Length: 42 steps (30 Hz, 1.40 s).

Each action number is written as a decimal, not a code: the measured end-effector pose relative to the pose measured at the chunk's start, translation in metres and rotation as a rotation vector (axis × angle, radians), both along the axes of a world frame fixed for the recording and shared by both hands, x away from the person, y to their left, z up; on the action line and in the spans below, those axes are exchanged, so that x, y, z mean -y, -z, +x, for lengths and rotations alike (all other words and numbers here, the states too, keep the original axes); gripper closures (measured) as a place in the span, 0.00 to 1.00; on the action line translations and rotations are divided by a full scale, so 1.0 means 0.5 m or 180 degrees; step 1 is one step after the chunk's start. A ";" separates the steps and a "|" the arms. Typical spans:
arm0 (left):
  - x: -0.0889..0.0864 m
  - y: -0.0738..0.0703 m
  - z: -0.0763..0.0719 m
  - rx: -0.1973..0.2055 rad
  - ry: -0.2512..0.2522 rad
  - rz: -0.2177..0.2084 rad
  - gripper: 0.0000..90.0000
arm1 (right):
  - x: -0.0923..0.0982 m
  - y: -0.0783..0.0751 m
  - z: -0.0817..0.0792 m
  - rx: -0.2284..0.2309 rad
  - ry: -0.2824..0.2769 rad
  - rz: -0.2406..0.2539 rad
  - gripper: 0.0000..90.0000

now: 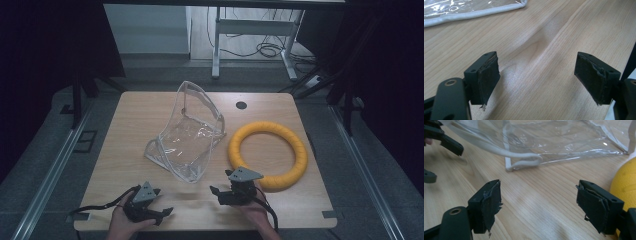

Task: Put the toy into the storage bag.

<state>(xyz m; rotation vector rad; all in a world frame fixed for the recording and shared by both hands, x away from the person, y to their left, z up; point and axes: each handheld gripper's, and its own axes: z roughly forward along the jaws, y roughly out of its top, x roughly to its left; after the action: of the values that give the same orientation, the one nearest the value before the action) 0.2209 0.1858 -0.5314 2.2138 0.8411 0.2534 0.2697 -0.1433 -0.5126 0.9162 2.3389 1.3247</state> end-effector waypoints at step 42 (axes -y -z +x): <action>-0.009 -0.017 0.004 0.0000 -0.0031 -0.0106 0.22 | 0.089 -0.141 0.033 -0.0107 -0.0356 -0.0422 0.29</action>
<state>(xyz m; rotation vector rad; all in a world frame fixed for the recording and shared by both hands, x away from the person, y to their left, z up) 0.2229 0.1905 -0.5229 2.1793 0.8504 0.2425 0.2864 -0.1879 -0.4422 0.7837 2.5025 1.1859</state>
